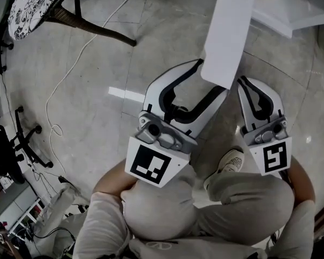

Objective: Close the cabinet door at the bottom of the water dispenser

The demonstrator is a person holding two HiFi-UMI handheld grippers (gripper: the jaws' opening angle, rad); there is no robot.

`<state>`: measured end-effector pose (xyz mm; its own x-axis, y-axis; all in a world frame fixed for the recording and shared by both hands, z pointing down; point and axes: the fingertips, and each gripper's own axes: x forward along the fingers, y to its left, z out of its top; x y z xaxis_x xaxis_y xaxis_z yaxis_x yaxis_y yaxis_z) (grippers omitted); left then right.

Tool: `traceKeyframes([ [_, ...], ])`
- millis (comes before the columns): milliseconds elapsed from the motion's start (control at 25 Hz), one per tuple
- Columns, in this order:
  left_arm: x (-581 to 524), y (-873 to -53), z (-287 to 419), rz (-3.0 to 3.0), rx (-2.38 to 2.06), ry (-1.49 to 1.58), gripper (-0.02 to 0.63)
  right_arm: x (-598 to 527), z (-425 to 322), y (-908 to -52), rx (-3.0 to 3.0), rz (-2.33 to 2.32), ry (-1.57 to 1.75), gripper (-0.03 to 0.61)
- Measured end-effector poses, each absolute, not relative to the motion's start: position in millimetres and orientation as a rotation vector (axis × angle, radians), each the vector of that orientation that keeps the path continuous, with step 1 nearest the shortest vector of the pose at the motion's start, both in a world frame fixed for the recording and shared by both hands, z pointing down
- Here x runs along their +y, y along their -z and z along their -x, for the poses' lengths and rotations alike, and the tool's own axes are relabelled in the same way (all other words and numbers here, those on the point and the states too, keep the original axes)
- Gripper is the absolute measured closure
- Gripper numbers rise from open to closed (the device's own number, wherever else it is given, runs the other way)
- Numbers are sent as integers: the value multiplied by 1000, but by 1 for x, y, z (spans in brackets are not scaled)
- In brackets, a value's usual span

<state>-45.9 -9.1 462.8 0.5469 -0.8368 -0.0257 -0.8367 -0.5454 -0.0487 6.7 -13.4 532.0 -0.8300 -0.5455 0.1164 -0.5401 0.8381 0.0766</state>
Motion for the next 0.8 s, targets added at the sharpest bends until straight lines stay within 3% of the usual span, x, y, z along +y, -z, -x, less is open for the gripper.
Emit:
traceKeyframes([
  [360,-5,-461,23,2746,1354,-1,423,-9,-22,-540,-2862,-889,23,558],
  [480,-3,-461,7,2770,1287,3,462,-7,-28,-538,-2874,-904,10,558],
  [800,-3,-462,-17,2802,1183,-39,477,-5,-48,-547,-2867,-939,-6,533],
])
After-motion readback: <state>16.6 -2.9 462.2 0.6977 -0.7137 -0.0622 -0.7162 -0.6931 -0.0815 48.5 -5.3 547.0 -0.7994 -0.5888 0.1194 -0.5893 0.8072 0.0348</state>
